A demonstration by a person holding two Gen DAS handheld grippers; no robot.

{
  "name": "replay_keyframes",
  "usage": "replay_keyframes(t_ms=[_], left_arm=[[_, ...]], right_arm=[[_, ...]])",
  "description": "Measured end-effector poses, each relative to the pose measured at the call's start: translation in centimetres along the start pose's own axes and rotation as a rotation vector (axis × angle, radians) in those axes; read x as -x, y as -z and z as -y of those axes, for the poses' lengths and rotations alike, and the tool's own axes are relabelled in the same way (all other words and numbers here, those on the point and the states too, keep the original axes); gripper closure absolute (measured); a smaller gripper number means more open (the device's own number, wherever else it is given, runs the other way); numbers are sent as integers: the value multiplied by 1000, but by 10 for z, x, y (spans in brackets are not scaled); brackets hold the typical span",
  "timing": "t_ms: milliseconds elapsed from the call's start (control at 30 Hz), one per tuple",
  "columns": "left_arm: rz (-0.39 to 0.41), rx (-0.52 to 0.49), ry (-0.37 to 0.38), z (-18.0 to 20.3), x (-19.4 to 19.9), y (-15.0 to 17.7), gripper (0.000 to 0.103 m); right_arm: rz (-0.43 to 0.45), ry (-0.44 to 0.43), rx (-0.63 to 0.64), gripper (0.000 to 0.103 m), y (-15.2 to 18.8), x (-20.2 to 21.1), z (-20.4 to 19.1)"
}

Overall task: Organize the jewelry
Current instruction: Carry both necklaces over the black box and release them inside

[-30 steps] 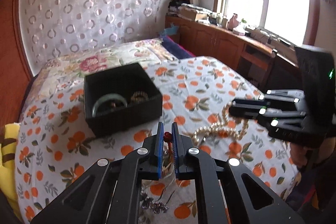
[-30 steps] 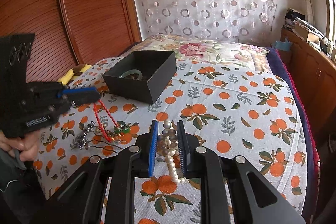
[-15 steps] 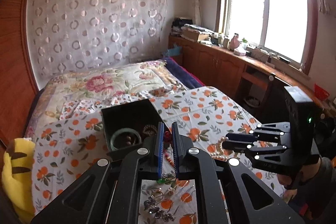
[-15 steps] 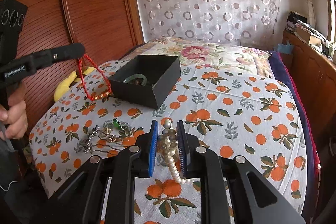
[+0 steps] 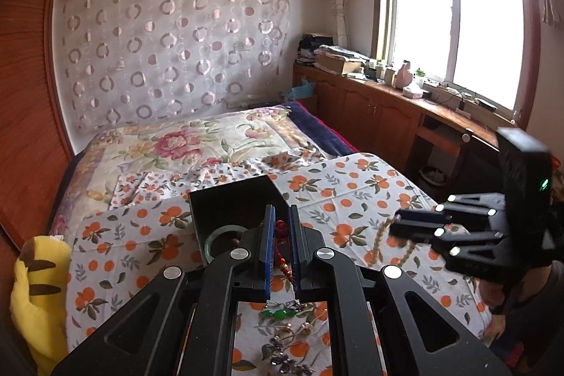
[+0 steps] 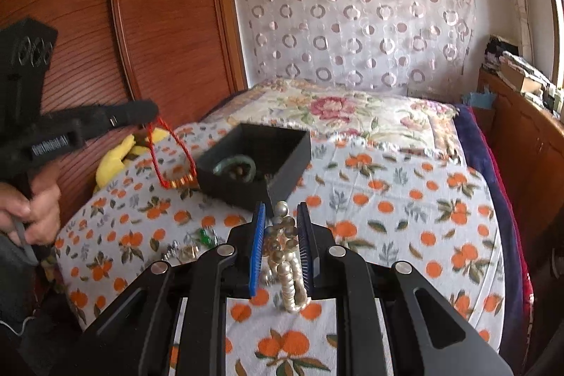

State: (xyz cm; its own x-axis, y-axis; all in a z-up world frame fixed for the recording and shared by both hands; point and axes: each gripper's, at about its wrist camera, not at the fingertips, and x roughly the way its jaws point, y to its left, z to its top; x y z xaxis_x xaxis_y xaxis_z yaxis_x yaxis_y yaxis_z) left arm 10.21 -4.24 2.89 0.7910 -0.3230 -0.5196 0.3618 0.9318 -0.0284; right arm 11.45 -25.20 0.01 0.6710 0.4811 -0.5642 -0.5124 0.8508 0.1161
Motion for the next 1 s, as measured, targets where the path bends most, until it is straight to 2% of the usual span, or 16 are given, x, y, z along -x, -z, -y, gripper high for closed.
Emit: replay_keyframes(t_ms=[467,767,1000], left_arm=[[-18,18,-49,-28,-26,-18,96],[-62,41,-73,-46,-61,-19,96],[-92,56,-65,-51,-73,-11,96]], right_arm=[[139,-44,51,83,-83,17,-13],[166,-9,108,83,-128,4,-20],[147,7,127,83,-141,-14,-18]])
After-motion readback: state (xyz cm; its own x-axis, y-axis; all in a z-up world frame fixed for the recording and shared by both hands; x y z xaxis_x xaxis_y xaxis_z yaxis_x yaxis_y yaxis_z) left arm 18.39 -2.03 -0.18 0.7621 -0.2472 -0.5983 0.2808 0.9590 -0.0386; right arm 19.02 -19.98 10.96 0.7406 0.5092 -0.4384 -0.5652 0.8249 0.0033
